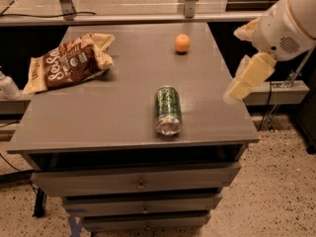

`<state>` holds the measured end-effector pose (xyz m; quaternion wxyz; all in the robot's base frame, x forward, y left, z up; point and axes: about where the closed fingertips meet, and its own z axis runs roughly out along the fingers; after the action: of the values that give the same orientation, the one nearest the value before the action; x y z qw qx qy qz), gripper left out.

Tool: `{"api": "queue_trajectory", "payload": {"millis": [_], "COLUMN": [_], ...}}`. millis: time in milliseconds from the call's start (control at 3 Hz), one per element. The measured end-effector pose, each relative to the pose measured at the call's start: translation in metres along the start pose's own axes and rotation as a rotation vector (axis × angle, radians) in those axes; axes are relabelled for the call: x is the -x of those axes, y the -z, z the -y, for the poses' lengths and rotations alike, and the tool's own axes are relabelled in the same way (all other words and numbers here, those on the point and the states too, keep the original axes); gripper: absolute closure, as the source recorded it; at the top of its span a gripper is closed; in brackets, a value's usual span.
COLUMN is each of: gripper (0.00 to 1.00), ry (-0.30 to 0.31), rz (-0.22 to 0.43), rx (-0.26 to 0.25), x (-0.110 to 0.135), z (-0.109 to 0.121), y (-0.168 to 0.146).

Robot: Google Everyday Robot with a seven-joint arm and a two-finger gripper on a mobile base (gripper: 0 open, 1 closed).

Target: Pick brown chip bag

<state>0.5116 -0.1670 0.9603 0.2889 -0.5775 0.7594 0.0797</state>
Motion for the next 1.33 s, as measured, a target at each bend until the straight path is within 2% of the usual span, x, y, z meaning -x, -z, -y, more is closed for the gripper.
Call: {"api": "queue_trajectory", "payload": {"millis": [333,667,1000,1333], "gripper": [0.0,0.0,0.0,0.0], "ry": [0.011,0.042,0.042,0.097], "rz": [0.169,0.326,0.326,0.328], "rx": [0.028,0.081,0.081,0.059], "x": [0.054,0.12,0.12,0.121], "z": [0.029,0.046,0.046,0.049], "y": [-0.038,-0.07,-0.071,-0.068]}}
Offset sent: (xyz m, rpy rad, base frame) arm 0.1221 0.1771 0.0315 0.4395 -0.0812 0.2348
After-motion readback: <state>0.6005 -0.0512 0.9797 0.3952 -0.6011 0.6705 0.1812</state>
